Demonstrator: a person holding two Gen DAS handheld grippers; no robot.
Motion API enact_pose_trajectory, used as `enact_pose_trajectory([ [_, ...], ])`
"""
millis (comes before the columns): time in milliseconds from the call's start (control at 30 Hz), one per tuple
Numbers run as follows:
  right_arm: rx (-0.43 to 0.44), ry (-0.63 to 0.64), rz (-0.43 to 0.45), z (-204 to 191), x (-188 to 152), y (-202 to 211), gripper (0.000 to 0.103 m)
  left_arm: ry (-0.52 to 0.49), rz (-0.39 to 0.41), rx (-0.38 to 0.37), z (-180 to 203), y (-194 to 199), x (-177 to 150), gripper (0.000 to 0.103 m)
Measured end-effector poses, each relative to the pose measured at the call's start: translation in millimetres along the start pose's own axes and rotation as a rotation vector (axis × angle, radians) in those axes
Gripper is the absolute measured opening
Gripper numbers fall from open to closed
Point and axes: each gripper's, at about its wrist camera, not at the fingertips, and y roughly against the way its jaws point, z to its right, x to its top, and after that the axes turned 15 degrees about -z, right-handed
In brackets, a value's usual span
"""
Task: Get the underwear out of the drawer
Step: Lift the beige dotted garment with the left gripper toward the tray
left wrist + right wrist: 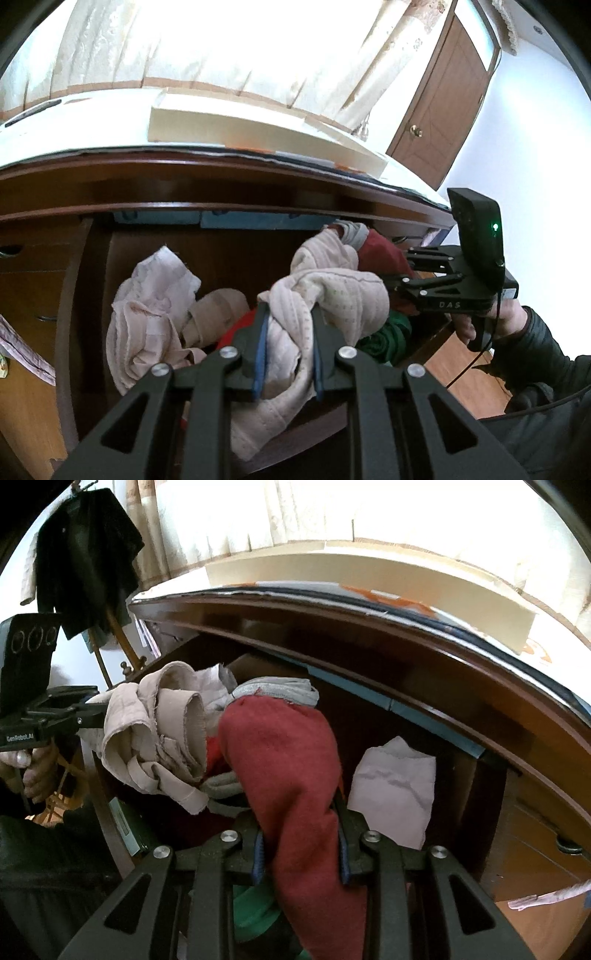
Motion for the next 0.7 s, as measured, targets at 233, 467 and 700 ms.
enact_pose_trajectory([
  [233,-0.011,-0.001,0.046,-3,-4,6,0.031,-0.006,0.055,0.018,1,6,-1,0.017],
  [467,-0.015,-0.003,0.080,-3,-6,12,0.031,-0.025,0.100,0.063,5,10,-3,0.017],
  [700,-0.023,0.013,0.121,-8,-13,18,0.031,-0.024,0.138,0.094,4,14,-1,0.017],
])
